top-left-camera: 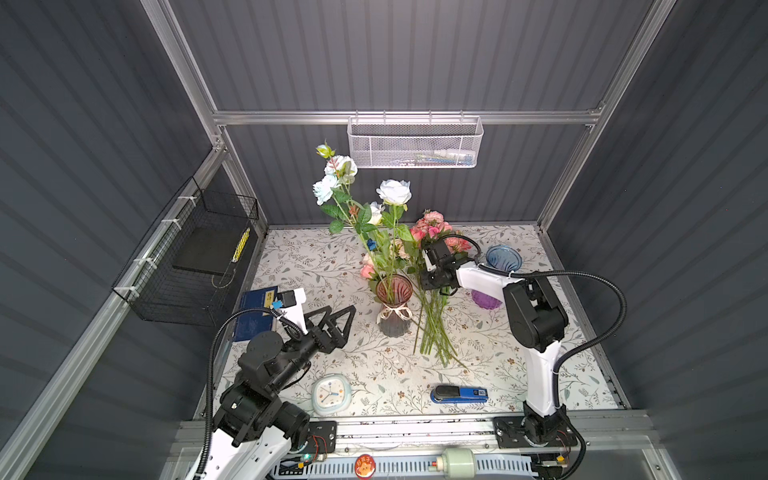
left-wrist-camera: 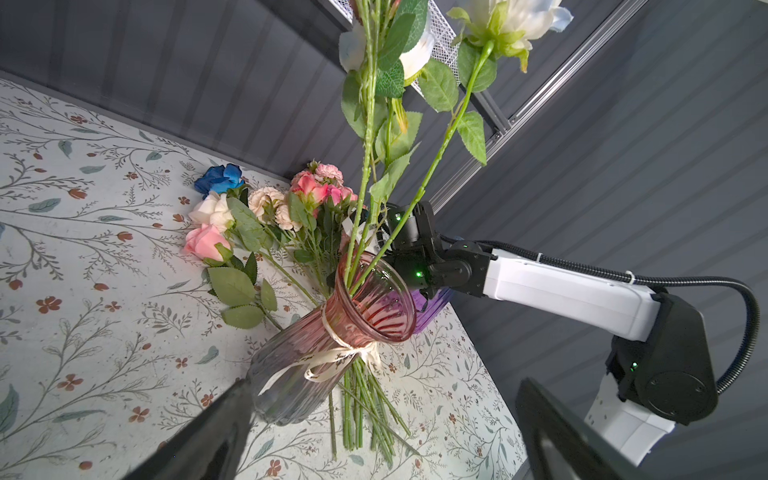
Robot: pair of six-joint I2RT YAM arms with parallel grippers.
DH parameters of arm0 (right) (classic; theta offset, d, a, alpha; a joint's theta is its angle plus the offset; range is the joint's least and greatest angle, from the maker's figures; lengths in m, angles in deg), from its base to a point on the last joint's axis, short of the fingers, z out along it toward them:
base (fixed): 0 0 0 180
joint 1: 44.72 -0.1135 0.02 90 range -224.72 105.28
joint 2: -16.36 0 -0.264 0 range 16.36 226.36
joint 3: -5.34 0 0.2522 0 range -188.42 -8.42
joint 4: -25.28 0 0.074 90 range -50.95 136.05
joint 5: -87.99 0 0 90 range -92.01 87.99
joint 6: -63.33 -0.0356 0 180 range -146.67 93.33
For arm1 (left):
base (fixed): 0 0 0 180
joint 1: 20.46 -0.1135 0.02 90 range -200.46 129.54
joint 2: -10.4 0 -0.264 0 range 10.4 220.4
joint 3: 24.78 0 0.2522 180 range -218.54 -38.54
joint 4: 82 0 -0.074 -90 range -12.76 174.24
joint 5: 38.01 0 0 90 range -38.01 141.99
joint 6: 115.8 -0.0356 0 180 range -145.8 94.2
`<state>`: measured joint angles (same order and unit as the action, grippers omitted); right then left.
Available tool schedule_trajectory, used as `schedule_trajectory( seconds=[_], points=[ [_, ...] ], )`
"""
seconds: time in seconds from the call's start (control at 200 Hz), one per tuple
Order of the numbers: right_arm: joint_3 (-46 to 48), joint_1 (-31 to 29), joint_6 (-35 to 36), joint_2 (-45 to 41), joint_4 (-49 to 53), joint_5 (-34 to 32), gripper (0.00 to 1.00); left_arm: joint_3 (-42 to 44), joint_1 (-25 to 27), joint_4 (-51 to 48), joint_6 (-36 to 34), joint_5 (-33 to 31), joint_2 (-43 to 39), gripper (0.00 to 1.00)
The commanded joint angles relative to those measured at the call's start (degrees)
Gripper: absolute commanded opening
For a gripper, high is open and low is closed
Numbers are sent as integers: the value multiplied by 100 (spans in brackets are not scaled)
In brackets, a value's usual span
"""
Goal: Arrange the flowers into the vase
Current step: 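Reach the right gripper down and grasp another stem in the bunch, then lift the stem with the right gripper while the left gripper grasps it higher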
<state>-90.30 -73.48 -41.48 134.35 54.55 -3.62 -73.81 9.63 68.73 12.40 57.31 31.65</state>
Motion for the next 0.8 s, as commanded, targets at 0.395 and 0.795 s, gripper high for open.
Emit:
schedule_trajectory(
  seconds=[0.395,0.795],
  points=[
    [1861,12,-775,-2566,-1320,109,7,-58,21,39,12,-31,39,100],
    [3108,-40,-1318,-4864,-1738,39,4,-393,24,-72,-123,112,44,100]
  ],
)
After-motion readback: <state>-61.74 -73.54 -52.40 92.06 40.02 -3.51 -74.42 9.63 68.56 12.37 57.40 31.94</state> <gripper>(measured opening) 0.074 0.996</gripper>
